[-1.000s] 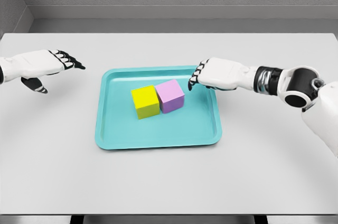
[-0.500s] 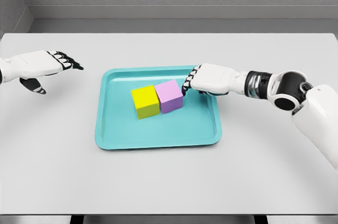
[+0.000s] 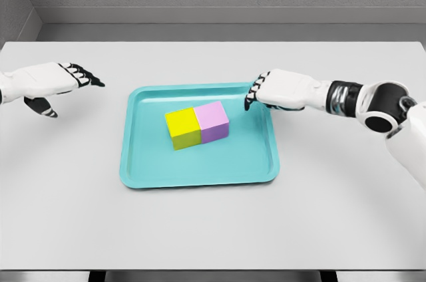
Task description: Push two cubes
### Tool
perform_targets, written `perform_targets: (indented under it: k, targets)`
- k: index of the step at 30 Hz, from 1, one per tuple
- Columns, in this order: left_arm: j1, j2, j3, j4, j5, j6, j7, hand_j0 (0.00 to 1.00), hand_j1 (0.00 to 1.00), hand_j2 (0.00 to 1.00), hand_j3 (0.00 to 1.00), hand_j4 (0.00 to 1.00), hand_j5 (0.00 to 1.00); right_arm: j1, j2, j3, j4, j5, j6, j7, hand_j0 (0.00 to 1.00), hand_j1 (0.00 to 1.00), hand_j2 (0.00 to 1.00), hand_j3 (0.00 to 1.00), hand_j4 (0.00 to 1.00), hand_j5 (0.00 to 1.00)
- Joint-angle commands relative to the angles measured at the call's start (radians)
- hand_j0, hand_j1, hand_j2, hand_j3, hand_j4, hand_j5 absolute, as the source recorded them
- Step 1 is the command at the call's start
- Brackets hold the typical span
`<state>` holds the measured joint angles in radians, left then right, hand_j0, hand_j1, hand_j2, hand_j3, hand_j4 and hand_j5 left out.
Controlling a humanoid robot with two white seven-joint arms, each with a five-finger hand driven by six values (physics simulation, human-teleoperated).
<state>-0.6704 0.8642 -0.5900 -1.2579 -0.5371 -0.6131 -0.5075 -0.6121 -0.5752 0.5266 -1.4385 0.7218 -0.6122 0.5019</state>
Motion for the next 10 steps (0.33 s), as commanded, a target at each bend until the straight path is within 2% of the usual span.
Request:
perform_targets:
  k: [1,2,3,4,5,10]
  targets:
    - [0.0,0.001,0.001,0.0,0.005,0.002,0.001,1.0,1.0,1.0,1.0,1.0,1.0,0.018,-0.11,-0.223,-0.056,-0.071,0.001,0.0,0.66,0.66,0.66,0.66,0.66,0.66]
    - [0.0,0.002,0.001,0.0,0.005,0.002,0.0,1.0,1.0,1.0,1.0,1.0,1.0,0.063,-0.144,-0.35,-0.069,-0.14,0.001,-0.002,0.68,0.68,0.68,0.68,0.68,0.68]
    - [-0.002,0.002,0.001,0.0,0.005,0.002,0.0,1.0,1.0,1.0,1.0,1.0,1.0,0.11,-0.181,-0.454,-0.06,-0.194,0.001,0.0,0.78,0.78,0.78,0.78,0.78,0.78]
    - [-0.002,0.001,0.001,0.0,0.005,0.002,0.0,1.0,1.0,1.0,1.0,1.0,1.0,0.156,-0.207,-0.497,-0.06,-0.206,0.001,-0.002,0.91,0.91,0.91,0.91,0.91,0.91]
    - [-0.002,0.002,0.001,0.0,0.005,0.002,0.0,1.0,1.0,1.0,1.0,1.0,1.0,0.195,-0.215,-0.501,-0.056,-0.205,0.001,-0.003,0.99,0.99,0.99,0.99,0.99,0.99]
    - [-0.002,0.001,0.001,0.003,0.005,0.002,0.001,1.0,1.0,1.0,1.0,1.0,1.0,0.223,-0.204,-0.47,-0.036,-0.197,0.001,0.001,1.0,1.0,1.0,1.0,1.0,1.0]
